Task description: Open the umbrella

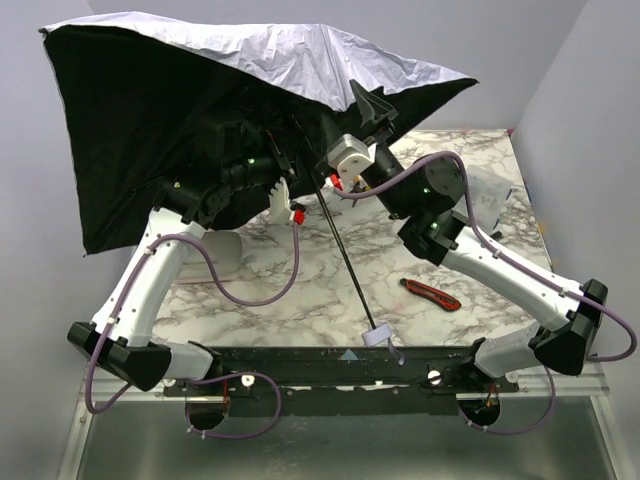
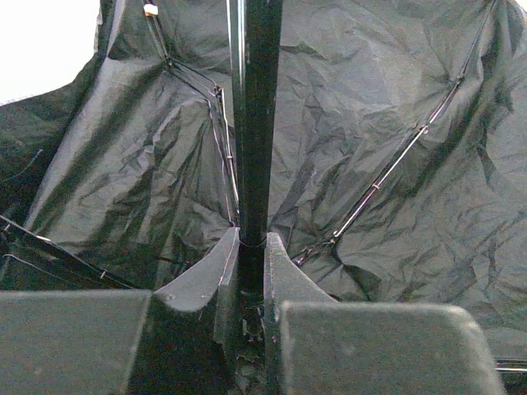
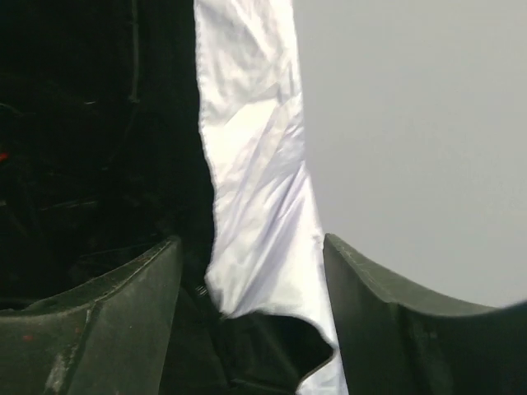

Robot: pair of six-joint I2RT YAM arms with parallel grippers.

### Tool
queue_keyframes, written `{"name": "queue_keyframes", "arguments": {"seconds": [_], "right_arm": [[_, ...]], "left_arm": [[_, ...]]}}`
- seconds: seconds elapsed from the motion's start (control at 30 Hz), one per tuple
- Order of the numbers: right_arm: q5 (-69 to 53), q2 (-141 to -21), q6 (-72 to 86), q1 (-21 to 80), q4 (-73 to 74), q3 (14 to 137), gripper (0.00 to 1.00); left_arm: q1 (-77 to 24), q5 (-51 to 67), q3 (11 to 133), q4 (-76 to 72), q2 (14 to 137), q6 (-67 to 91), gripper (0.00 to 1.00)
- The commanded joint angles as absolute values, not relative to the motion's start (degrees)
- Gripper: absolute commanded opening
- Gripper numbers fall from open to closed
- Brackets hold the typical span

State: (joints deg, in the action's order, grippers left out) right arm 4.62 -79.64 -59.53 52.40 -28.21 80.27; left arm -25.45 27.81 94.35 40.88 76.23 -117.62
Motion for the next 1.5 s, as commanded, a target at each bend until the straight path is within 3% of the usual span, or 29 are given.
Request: {"name": "queue_keyframes", "arguments": {"seconds": [0.0, 0.07, 0.13, 0.23, 0.27, 0.63, 0.93, 0.97, 1.07, 1.1, 1.17, 1.27, 1.47], "right_arm": [[9.9, -82.6, -66.5, 52.0, -34.4, 84.0, 0.62], [10.4, -82.9, -67.1, 51.2, -33.1, 85.4, 0.44], [11.2, -82.6, -67.1, 50.4, -30.0, 86.8, 0.36], [12.3, -81.1, -67.0, 49.2, -26.5, 86.8, 0.04], [12.9, -80.4, -67.0, 48.8, -25.9, 86.5, 0.00], [17.0, -70.6, -57.2, 43.0, -16.7, 87.7, 0.00], [13.8, -62.8, -47.9, 42.5, -4.0, 79.0, 0.00], [12.1, -62.6, -46.1, 42.5, 0.4, 79.1, 0.02], [8.0, -62.4, -37.4, 42.5, 8.6, 79.1, 0.47], [7.0, -62.3, -35.3, 42.5, 10.2, 79.0, 0.58], [4.3, -62.4, -29.5, 42.5, 14.9, 79.7, 0.70], [-1.1, -62.1, -23.3, 42.5, 21.2, 80.5, 0.80], [-14.2, -63.7, -11.6, 42.5, 34.1, 85.0, 0.81]], "left_arm": [[-25.0, 30.9, 96.7, 39.6, 76.5, -122.8, 0.00], [-24.7, 30.4, 96.5, 38.6, 76.9, -122.2, 0.00], [-24.4, 29.5, 96.1, 36.8, 77.4, -121.8, 0.00], [-24.0, 28.5, 94.6, 31.4, 78.0, -120.8, 0.00], [-23.9, 28.2, 95.2, 31.2, 78.5, -120.4, 0.00], [-16.8, 23.4, 102.7, 33.4, 86.3, -122.2, 0.00], [-14.6, 20.7, 110.6, 37.5, 91.3, -117.6, 0.00], [-14.6, 20.7, 110.5, 37.4, 91.4, -117.7, 0.00], [-14.6, 20.5, 110.3, 36.6, 91.5, -117.8, 0.00], [-14.6, 20.4, 110.4, 36.3, 91.6, -117.7, 0.00], [-14.6, 19.8, 110.7, 35.7, 91.9, -117.5, 0.00], [-14.5, 19.6, 110.6, 34.3, 92.0, -117.1, 0.00], [-14.3, 19.4, 108.8, 31.5, 91.6, -119.2, 0.00]]}}
